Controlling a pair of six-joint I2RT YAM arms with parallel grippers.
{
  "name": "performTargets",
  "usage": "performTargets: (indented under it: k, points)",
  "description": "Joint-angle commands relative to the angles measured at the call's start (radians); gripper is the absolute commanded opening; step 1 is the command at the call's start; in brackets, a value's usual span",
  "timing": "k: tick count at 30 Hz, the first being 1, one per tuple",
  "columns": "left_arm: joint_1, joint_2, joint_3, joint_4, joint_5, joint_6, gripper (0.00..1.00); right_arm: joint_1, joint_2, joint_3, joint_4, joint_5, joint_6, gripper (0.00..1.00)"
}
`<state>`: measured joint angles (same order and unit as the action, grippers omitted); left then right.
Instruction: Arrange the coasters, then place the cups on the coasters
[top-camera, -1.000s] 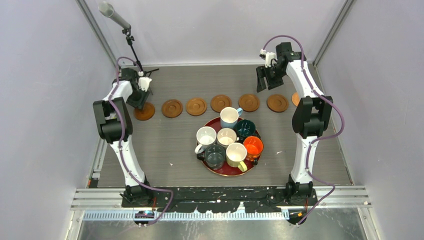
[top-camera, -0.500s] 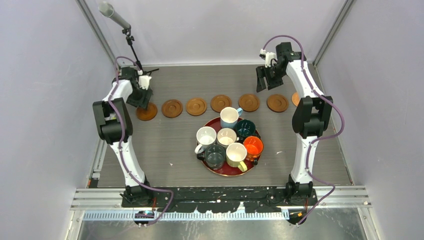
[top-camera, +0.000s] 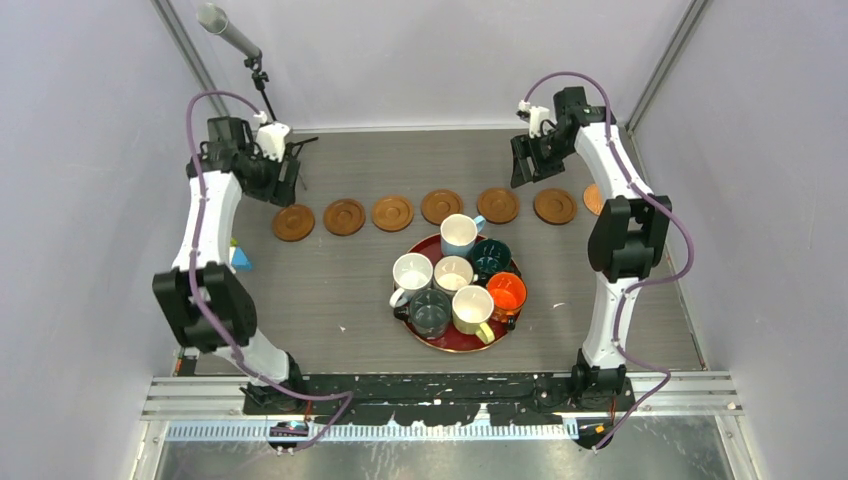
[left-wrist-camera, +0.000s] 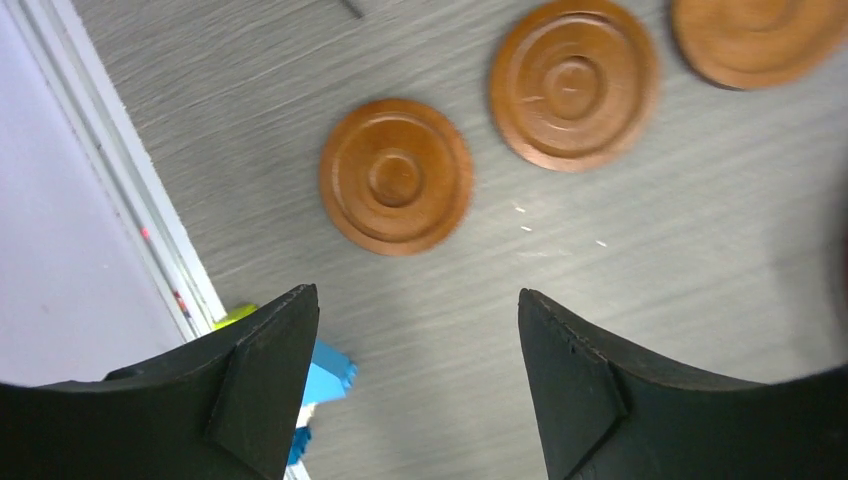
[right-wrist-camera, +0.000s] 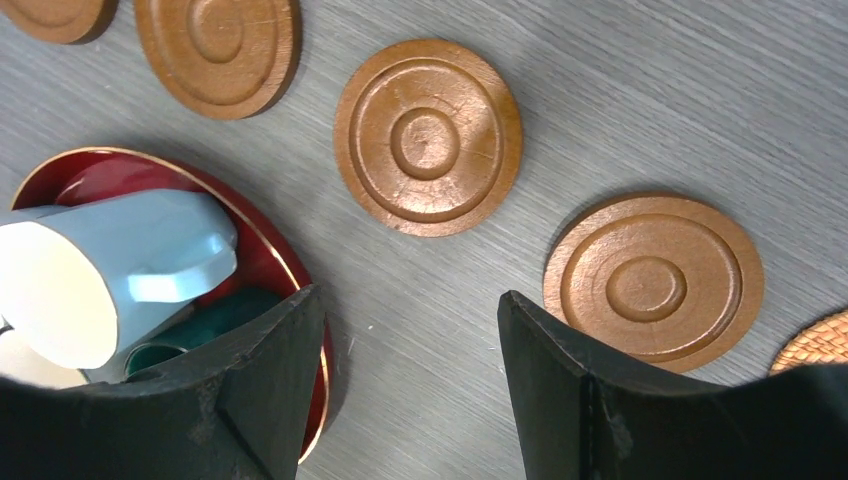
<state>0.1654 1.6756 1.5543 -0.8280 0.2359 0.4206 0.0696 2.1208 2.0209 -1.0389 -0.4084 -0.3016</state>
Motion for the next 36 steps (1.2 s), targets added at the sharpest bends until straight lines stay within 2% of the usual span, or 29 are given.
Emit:
performTargets:
  k: [1,5,8,12,15,19,23,30,36]
  points:
    - [-0.041,-0.164,-0.054,-0.149,0.174,0.026,0.75,-0.003,-0.122,-0.044,0.021,-0.058,-0.020,0.69]
    - [-0.146,-0.318,-0.159,-0.232,0.199,0.065,0.75,-0.003,-0.176,-0.110,0.061,-0.036,0.010,0.69]
    - [-0.301,-0.408,-0.261,-0.221,0.194,0.009,0.75,-0.003,-0.208,-0.135,0.066,-0.002,0.021,0.69]
    - [-0.492,-0.475,-0.373,-0.124,0.147,-0.150,0.74,-0.009,-0.251,-0.163,0.035,0.029,0.035,0.69]
    - [-0.628,-0.501,-0.472,0.010,0.077,-0.245,0.74,-0.008,-0.289,-0.203,0.016,0.048,0.030,0.69]
    - [-0.758,-0.480,-0.560,0.099,0.009,-0.339,0.73,-0.011,-0.352,-0.276,0.029,0.077,0.039,0.69]
    - [-0.818,-0.444,-0.596,0.161,-0.041,-0.396,0.69,-0.010,-0.406,-0.338,0.052,0.092,0.047,0.69]
    - [-0.836,-0.377,-0.625,0.246,-0.059,-0.455,0.64,-0.011,-0.431,-0.370,0.064,0.100,0.053,0.69]
    - [-0.852,-0.332,-0.633,0.314,-0.058,-0.472,0.64,-0.011,-0.428,-0.360,0.065,0.111,0.050,0.69]
